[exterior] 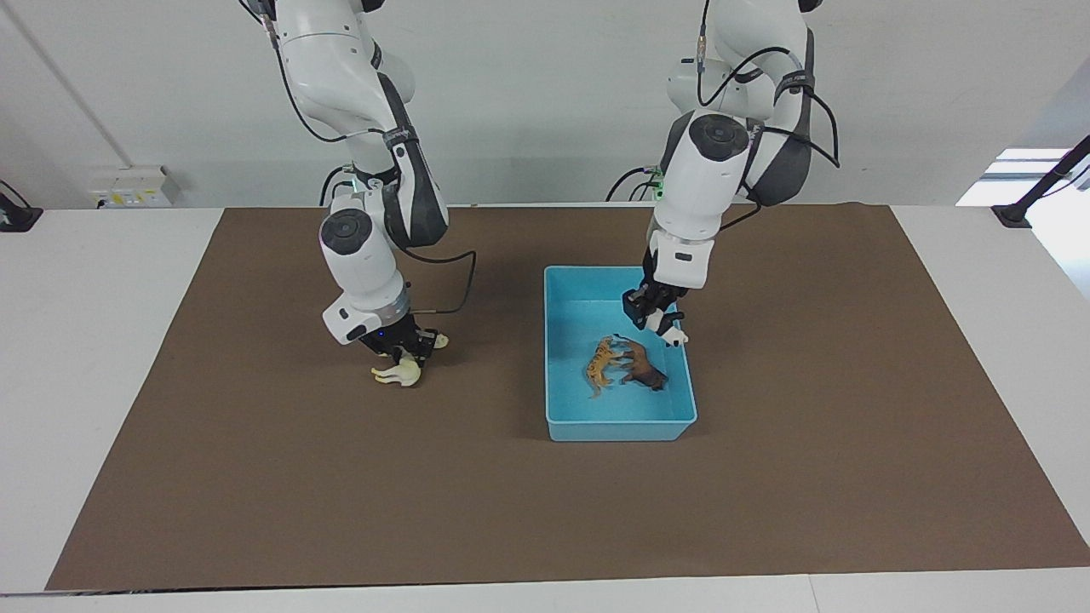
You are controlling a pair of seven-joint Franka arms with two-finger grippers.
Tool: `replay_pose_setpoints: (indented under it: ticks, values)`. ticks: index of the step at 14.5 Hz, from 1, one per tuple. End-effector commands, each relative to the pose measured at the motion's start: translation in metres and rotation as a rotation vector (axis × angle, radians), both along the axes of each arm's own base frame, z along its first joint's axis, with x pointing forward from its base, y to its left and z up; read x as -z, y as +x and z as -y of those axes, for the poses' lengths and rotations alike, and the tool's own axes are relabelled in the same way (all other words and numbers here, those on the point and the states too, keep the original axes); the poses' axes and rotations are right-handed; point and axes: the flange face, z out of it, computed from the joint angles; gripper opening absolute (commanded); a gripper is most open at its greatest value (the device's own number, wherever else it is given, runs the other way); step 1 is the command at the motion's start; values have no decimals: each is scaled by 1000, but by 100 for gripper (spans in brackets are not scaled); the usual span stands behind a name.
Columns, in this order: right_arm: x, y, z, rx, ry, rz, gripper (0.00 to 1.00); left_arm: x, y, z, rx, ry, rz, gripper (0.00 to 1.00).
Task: Put all toys into storage box
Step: 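Place the panda in the box while the right gripper carries the cream horse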
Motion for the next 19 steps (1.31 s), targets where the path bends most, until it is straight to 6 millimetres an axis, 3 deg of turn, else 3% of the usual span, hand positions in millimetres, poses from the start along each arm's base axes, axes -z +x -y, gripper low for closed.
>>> replay_pose_setpoints:
  ticks: [1,4,5,6,8,9,13,15,17,18,19]
  values:
    - [-70,29,2,12,9,-9,0,-5,-5,1,-27,-12,3,100]
    - [-130,47,-11,63,34,11,0,-31,2,-13,-46,-2,-9,100]
    - [-148,51,-22,101,53,22,0,-47,9,-29,-63,1,-10,100]
    - [-163,53,-38,156,83,29,0,-63,16,-53,-87,9,-5,100]
    - [-183,49,-110,239,126,31,0,-84,22,-86,-32,20,-5,100]
    - [-188,40,-146,273,138,39,0,-91,23,-106,-7,29,-15,100]
    - [-197,19,-237,350,243,131,0,-114,11,-182,222,70,-91,100]
    - [-182,21,-270,373,309,150,0,-120,7,-212,323,73,-144,100]
    - [-161,21,-297,346,303,138,0,-119,6,-226,327,69,-174,100]
    - [-155,21,-299,338,292,141,41,-121,8,-234,331,68,-180,100]
    - [-154,21,-299,327,289,147,90,-130,12,-240,367,60,-168,100]
